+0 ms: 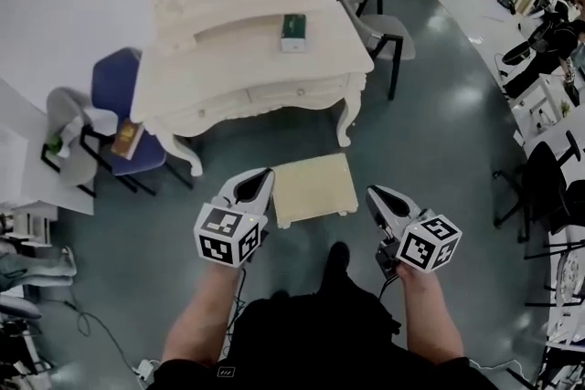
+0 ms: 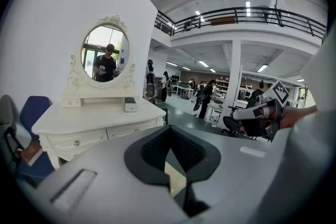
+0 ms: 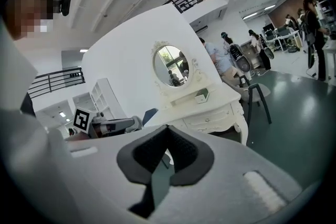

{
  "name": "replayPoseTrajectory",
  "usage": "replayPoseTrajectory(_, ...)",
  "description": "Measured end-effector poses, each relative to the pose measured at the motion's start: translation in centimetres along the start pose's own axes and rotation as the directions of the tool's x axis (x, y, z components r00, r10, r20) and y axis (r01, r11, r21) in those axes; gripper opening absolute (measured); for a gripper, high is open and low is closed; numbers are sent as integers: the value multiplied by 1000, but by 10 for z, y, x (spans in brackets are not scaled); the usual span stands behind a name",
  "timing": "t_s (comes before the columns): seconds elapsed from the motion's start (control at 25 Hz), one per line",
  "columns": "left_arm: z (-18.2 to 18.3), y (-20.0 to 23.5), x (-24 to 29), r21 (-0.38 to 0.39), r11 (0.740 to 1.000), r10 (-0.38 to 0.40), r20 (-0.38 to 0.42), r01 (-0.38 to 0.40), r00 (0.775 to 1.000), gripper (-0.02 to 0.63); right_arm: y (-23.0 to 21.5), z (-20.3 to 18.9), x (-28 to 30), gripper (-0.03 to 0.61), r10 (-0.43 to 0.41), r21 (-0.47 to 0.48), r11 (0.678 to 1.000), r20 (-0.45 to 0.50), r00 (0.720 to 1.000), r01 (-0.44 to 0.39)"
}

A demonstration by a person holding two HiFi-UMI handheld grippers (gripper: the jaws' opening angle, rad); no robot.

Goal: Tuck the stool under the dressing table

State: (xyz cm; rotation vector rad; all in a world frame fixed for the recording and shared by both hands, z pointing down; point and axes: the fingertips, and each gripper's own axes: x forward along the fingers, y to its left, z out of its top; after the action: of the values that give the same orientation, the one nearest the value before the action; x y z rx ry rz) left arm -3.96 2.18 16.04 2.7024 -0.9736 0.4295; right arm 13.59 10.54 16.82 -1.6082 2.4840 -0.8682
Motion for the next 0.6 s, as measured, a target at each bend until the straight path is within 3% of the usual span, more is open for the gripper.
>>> replayPoseTrajectory(0.28, 3, 10, 56, -78, 991, 107, -45, -111, 993, 18, -70, 30, 36, 5, 84, 0, 996, -111, 990, -84)
replayPoseTrajectory(0.6, -24, 25, 72, -158, 970, 177, -74, -187, 981, 18, -85, 3, 83, 5, 151, -2, 988, -251, 956, -157)
